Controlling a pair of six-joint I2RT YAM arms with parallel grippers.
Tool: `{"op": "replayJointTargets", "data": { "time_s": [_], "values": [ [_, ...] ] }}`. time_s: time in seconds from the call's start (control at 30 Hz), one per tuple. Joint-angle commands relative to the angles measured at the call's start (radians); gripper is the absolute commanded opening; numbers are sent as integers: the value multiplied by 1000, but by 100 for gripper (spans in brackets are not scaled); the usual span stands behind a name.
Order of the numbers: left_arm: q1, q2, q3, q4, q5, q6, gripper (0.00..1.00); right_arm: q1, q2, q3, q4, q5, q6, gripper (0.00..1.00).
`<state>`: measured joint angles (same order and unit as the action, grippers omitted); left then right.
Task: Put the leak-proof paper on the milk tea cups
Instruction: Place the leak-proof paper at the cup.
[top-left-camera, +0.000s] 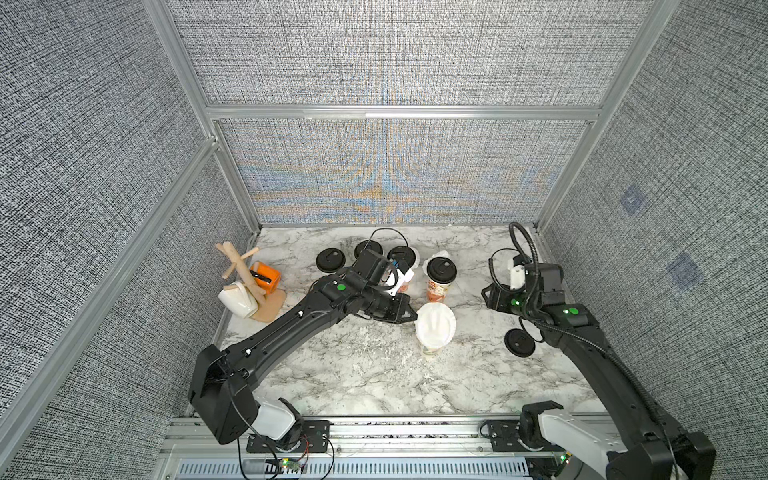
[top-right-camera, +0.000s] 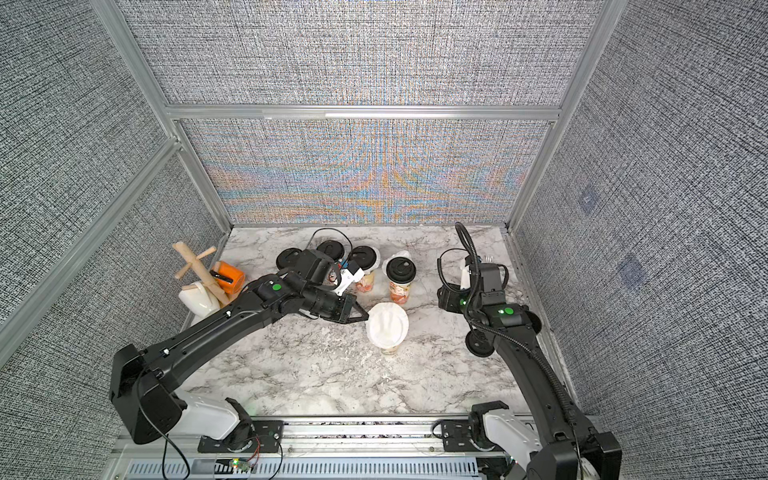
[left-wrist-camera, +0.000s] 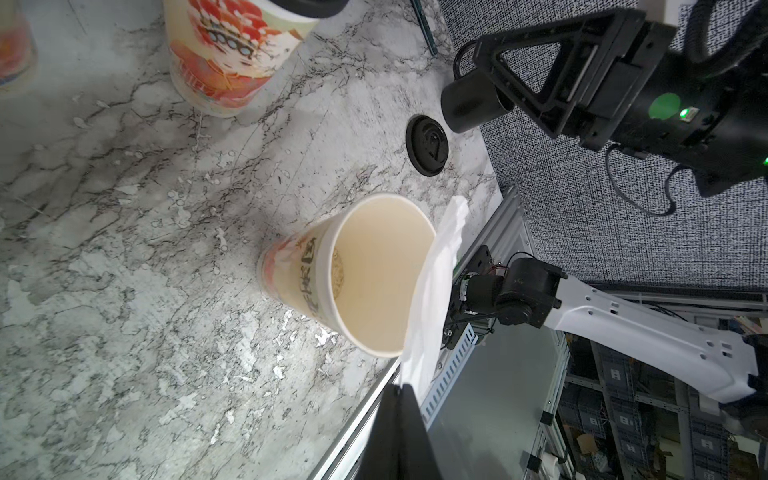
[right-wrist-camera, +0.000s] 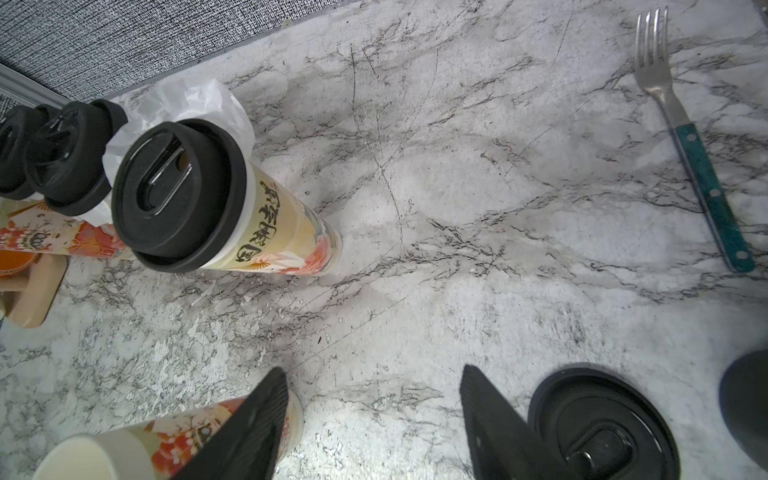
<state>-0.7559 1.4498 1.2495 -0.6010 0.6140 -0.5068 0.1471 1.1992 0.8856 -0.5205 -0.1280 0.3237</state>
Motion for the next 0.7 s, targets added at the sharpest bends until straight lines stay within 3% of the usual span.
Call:
{"op": "replayJointTargets", "data": {
  "time_s": [0.0,0.67],
  "values": [
    [0,17,12,27,-29,20,0,-2,-4,-9,17,-11,-12,69],
    [1,98,68,-46,-126,68,0,-10,-29,-43,11,-21,-21,69]
  ]
}}
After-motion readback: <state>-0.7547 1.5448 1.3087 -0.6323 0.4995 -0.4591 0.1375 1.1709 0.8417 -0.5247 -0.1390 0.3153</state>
